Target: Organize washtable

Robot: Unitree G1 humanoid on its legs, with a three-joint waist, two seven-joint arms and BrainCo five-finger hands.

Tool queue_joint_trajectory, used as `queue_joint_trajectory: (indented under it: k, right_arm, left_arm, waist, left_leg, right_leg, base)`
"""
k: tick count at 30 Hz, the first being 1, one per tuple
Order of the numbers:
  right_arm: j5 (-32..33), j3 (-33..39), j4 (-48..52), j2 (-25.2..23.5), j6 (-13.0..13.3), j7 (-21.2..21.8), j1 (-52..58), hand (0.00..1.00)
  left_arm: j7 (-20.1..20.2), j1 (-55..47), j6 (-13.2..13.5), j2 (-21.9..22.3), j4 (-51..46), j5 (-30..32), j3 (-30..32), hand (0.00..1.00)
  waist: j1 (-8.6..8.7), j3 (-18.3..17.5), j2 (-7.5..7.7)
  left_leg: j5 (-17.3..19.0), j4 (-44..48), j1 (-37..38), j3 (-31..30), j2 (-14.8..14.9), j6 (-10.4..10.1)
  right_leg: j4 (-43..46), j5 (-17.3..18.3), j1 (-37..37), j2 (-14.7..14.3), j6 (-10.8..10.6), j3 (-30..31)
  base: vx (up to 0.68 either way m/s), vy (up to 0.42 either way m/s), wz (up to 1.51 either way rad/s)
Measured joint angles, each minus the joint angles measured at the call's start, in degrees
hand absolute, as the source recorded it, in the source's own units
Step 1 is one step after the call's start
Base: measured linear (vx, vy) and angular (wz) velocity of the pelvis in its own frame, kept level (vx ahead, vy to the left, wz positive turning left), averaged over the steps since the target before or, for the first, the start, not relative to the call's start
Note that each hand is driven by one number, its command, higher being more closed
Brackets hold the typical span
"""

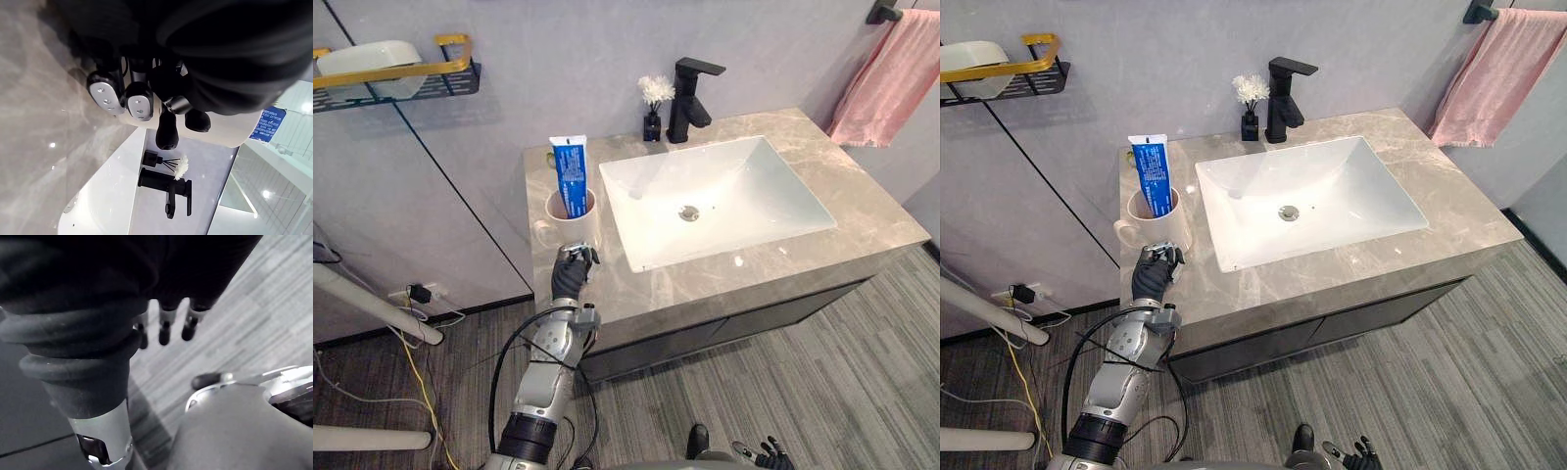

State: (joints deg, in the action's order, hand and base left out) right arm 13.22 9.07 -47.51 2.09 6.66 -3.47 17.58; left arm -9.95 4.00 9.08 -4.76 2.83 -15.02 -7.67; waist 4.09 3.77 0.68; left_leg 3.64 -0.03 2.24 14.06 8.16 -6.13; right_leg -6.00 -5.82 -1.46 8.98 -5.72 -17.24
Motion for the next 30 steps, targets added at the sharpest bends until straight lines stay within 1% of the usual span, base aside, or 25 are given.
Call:
queue_joint_trajectory:
  k: [6, 9, 11, 14, 16, 19, 21, 22, 24, 26, 28, 30]
  right_arm:
    - [-0.1, -0.1, 1.4, -0.5, 0.4, 0.0, 0.3, 0.00]
    - [-0.1, -0.6, 2.0, -0.6, 0.8, 0.0, 0.3, 0.00]
    - [0.0, -0.6, 2.1, -0.6, 0.8, 0.0, 0.4, 0.00]
    - [0.1, -0.8, 2.3, -0.6, 1.2, -0.1, 0.4, 0.00]
    - [0.2, -1.1, 2.7, -0.6, 1.8, -0.1, 0.3, 0.00]
    - [0.2, -1.2, 3.5, -0.5, 1.9, -0.2, 0.3, 0.00]
    - [0.2, -1.2, 4.0, -0.5, 1.9, -0.2, 0.3, 0.00]
    - [0.2, -1.2, 4.4, -0.6, 1.9, -0.2, 0.2, 0.00]
    - [0.2, -1.3, 4.8, -0.6, 2.0, -0.2, 0.2, 0.00]
    - [0.2, -1.3, 5.1, -0.5, 2.0, -0.2, 0.2, 0.00]
    - [0.2, -1.2, 5.1, -0.5, 2.1, -0.1, 0.2, 0.00]
    - [0.2, -1.3, 5.5, -0.6, 2.1, -0.1, 0.2, 0.00]
  left_arm:
    - [-1.8, 2.8, 0.5, 1.1, 2.4, 4.1, 1.1, 1.00]
    - [-1.9, 4.6, 1.0, 1.1, 2.8, 4.5, 1.1, 1.00]
    - [-2.7, 5.9, 1.6, 1.1, 3.5, 4.9, 1.1, 1.00]
    - [-3.5, 8.5, 1.4, 1.1, 4.8, 5.7, 1.1, 1.00]
    - [-4.3, 10.0, 1.5, 1.0, 5.3, 6.2, 1.1, 1.00]
    - [-5.6, 12.6, 1.6, 0.5, 5.9, 6.7, 1.2, 1.00]
    - [-6.1, 14.7, 1.5, -0.2, 6.2, 6.7, 1.9, 1.00]
    - [-6.8, 17.1, 1.4, -0.3, 7.1, 6.7, 3.5, 1.00]
    - [-7.6, 18.6, 1.4, -0.4, 7.4, 6.8, 4.5, 1.00]
    - [-9.0, 19.7, 1.3, -0.6, 7.4, 7.1, 6.3, 1.00]
    - [-10.1, 20.3, 1.3, -0.6, 6.3, 8.0, 7.3, 1.00]
    - [-10.7, 21.4, 1.1, -0.6, 6.1, 9.1, 8.7, 1.00]
  waist:
    - [-0.05, 0.6, 0.31]
    - [-0.13, 1.1, 0.69]
    - [-0.12, 1.2, 0.70]
    - [0.07, 1.6, 0.73]
    - [0.13, 2.5, 0.95]
    - [0.03, 3.4, 1.26]
    - [0.04, 4.1, 1.34]
    - [0.34, 4.5, 1.40]
    - [0.59, 5.4, 1.42]
    - [1.27, 6.0, 1.28]
    - [1.24, 6.1, 1.32]
    - [1.24, 6.8, 1.54]
  left_leg:
    - [0.0, -0.1, 0.0, 0.1, -0.1, 0.0]
    - [0.0, 0.0, -0.9, 0.2, -0.1, 0.0]
    - [0.0, 0.1, -1.6, 0.3, -0.1, 0.0]
    - [0.0, 0.1, -1.7, 0.4, -0.1, 0.0]
    - [0.0, 0.1, -1.7, 0.5, -0.2, 0.0]
    - [0.0, 0.2, -2.4, 1.1, -0.2, 0.0]
    - [0.0, 0.3, -2.9, 1.8, -0.2, 0.0]
    - [0.0, 0.7, -3.9, 1.8, -0.2, 0.0]
    - [0.0, 0.8, -3.9, 1.9, -0.2, 0.0]
    - [0.0, 1.0, -4.4, 1.9, -0.2, 0.0]
    - [0.0, 1.3, -5.6, 2.2, -0.3, 0.0]
    - [0.0, 2.3, -6.4, 2.4, -0.2, 0.0]
  right_leg:
    - [0.0, -0.1, -0.1, 0.1, -0.2, 0.1]
    - [0.0, -0.3, -1.0, 0.1, -0.2, 0.2]
    - [0.0, -0.4, -1.8, 0.1, -0.1, 0.3]
    - [0.0, -0.5, -2.0, 0.1, -0.1, 0.4]
    - [0.0, -0.5, -2.0, 0.1, -0.1, 0.5]
    - [0.0, -0.9, -3.2, 0.1, 0.1, 1.3]
    - [0.0, -1.2, -4.1, 0.1, 0.2, 1.9]
    - [0.0, -1.4, -5.0, 0.1, 0.2, 2.1]
    - [0.0, -1.4, -4.9, 0.1, 0.2, 2.2]
    - [0.3, -1.6, -5.4, 0.1, 0.1, 2.6]
    - [0.3, -1.9, -6.7, 0.2, 0.2, 3.3]
    - [0.3, -2.2, -7.2, 0.2, 0.2, 3.6]
  base:
    - [0.00, -0.001, -0.01]
    - [0.00, 0.000, 0.00]
    - [-0.01, -0.006, -0.02]
    - [0.00, 0.000, 0.00]
    - [-0.01, -0.003, -0.02]
    - [-0.02, -0.011, -0.12]
    - [-0.03, -0.016, -0.18]
    - [-0.03, -0.019, -0.07]
    - [-0.01, -0.010, -0.02]
    - [-0.01, -0.009, -0.02]
    - [-0.02, -0.013, -0.07]
    - [-0.03, -0.017, -0.06]
